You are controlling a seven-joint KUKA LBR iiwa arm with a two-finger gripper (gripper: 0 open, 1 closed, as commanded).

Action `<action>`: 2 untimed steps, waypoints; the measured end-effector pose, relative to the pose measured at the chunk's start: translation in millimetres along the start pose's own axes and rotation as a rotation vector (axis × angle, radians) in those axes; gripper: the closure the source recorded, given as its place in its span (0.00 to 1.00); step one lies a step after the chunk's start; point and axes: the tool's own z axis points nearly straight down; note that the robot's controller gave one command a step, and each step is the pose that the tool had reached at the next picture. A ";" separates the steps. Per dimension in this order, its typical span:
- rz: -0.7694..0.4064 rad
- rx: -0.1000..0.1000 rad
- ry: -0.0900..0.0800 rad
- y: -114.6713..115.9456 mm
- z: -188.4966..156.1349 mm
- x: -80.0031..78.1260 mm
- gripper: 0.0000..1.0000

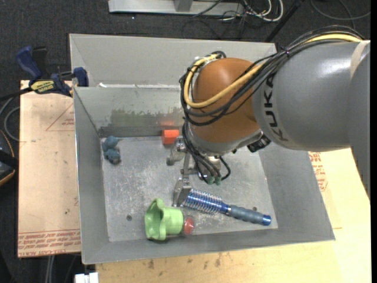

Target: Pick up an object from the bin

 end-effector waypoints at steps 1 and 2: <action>-0.255 -0.002 -0.016 -11.7 113.0 31.1 0.00; -0.254 -0.002 -0.014 -11.6 110.7 30.9 1.00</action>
Offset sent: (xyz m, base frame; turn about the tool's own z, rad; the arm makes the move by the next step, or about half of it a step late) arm -0.0342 -0.0134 -0.1142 -0.2558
